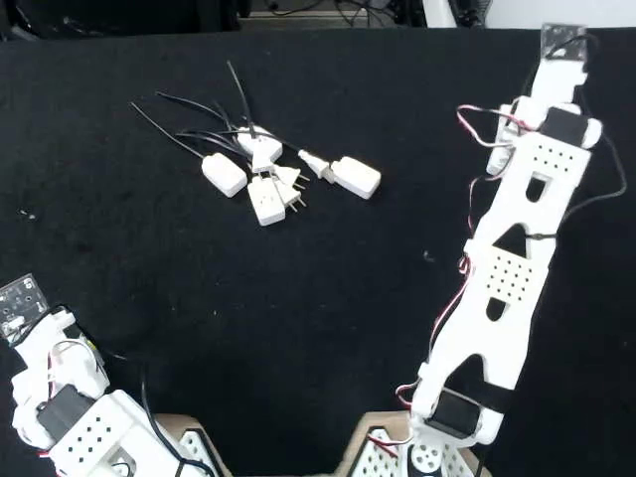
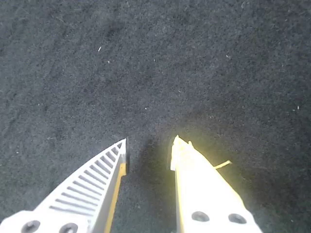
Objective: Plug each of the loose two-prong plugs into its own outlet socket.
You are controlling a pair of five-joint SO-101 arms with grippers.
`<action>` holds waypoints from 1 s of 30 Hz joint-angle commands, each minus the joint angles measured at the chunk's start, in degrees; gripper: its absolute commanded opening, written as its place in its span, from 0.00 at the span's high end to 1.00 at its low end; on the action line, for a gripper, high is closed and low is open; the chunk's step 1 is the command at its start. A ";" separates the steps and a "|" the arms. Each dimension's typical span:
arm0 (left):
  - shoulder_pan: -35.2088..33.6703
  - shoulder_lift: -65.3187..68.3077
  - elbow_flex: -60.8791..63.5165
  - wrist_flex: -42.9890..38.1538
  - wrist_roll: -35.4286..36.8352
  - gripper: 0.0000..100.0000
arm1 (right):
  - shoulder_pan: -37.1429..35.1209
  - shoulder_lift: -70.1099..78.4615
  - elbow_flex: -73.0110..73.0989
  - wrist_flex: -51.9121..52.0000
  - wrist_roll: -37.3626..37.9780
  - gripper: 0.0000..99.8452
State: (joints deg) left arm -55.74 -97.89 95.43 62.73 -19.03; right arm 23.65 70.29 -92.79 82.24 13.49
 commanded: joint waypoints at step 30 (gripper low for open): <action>-0.22 -0.44 -0.31 -0.26 0.44 0.84 | -12.75 -6.64 -0.57 17.76 -0.26 0.68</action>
State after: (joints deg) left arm -55.74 -97.89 95.43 62.73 -19.03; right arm 12.48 61.67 -92.88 99.30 13.32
